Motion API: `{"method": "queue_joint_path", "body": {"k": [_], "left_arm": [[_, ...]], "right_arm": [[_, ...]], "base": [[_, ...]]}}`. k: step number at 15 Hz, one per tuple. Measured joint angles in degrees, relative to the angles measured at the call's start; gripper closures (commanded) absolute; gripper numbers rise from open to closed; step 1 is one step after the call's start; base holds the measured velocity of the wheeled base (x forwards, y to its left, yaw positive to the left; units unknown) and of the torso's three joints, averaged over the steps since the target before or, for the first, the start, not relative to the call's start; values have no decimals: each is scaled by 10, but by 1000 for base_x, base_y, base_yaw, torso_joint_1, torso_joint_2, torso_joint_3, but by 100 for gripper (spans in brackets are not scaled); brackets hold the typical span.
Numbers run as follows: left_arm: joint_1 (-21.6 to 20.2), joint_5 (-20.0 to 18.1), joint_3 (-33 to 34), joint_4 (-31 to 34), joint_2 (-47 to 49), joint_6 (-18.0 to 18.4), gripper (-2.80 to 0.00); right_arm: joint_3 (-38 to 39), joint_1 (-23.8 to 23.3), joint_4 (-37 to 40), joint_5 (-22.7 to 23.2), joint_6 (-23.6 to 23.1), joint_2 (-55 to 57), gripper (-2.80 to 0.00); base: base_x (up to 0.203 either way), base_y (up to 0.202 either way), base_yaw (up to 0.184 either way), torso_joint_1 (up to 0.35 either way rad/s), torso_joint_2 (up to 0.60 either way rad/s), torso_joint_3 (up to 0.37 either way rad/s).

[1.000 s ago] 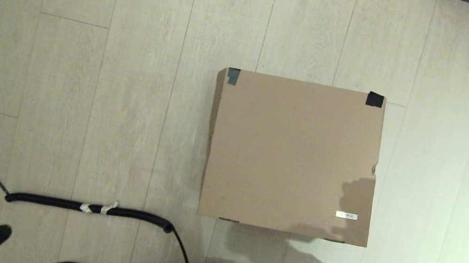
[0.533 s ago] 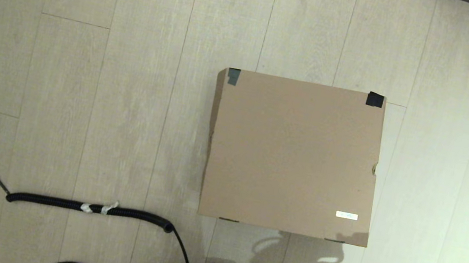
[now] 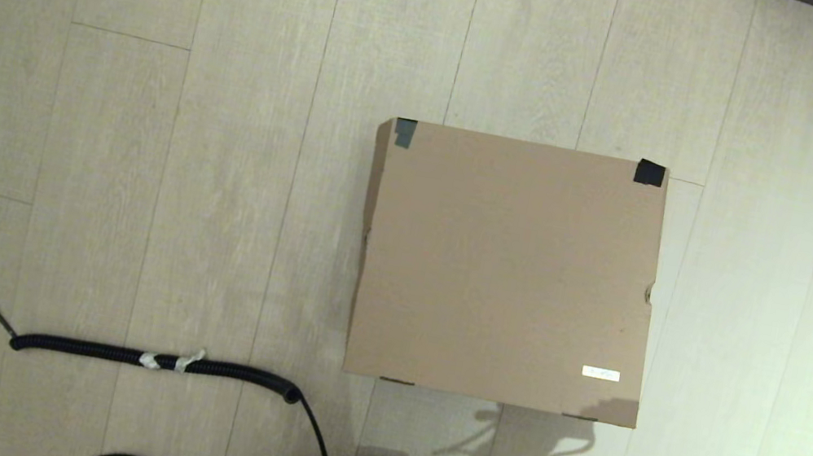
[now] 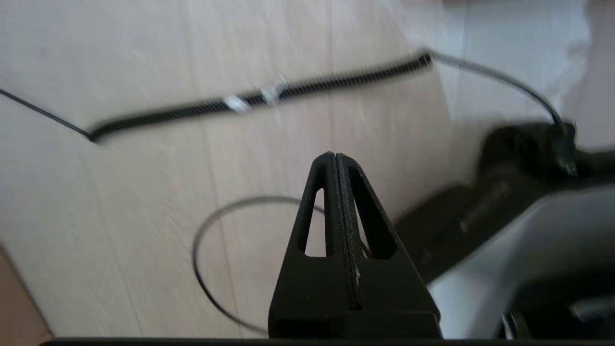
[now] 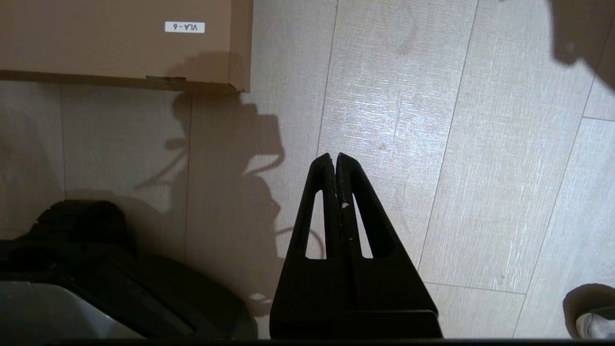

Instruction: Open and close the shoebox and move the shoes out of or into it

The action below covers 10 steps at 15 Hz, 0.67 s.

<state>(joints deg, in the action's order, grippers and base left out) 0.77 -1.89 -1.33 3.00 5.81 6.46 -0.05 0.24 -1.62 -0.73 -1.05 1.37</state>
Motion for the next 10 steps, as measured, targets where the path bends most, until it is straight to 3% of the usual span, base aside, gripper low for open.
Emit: {"method": "queue_joint_path", "body": {"k": [2,5,10], "left_arm": [[-6,8,3,-8,-34,-10,0],[-8,19,7,-17,-52,-64,0],[-9,20,7,-18,-59,-67,0]], "right_arm": [[0,-1,-1,-5,26,-9,0],[0,-1,-2,-18,47,-14,0],[0,-1,-5,-21,71,-16,0]], "base": [[0,0,0,0,0,0],[0,0,0,0,0,0],[0,0,0,0,0,0]]}}
